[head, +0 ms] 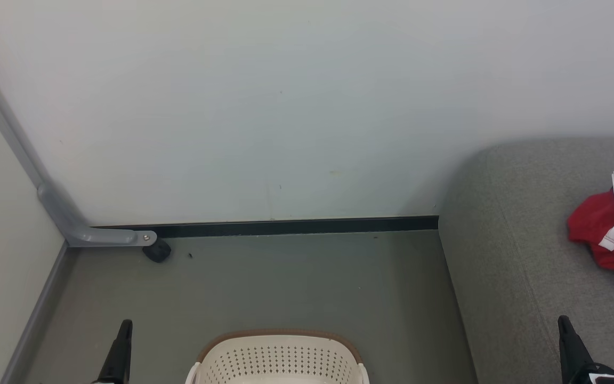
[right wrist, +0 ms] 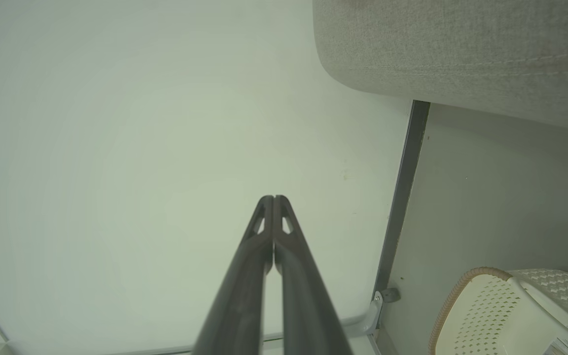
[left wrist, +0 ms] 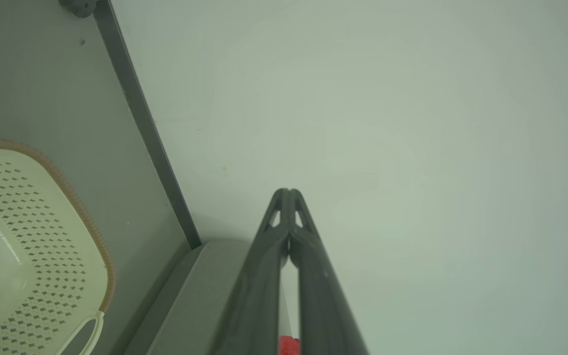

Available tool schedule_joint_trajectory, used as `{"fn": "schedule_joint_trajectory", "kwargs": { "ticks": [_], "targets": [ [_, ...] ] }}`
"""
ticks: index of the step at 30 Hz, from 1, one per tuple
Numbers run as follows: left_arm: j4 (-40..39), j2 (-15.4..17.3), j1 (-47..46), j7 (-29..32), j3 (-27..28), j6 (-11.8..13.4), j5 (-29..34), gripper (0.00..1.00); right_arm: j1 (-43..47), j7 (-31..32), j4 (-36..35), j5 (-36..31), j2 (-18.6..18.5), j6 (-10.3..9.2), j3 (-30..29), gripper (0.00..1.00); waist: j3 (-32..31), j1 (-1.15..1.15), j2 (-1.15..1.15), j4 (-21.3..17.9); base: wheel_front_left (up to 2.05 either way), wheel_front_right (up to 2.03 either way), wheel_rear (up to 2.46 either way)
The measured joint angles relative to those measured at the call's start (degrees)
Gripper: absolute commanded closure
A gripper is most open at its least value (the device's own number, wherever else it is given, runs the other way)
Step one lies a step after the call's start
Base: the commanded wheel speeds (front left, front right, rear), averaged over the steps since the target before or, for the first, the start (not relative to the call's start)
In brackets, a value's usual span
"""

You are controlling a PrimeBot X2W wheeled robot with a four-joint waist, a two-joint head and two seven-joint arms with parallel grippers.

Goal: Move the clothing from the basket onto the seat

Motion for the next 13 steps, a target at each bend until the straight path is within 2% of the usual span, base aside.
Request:
{"fn": "schedule_joint_trajectory", "kwargs": {
  "ticks": [13],
  "targets": [
    [0.0,0.0,0.0,0.0,0.0,0.0,0.0,1.00,0.0,0.0,0.0,0.0,0.0,0.01,0.0,1.00,0.0,0.00,0.00,0.0,0.00,0.00,0.00]
  ]
}}
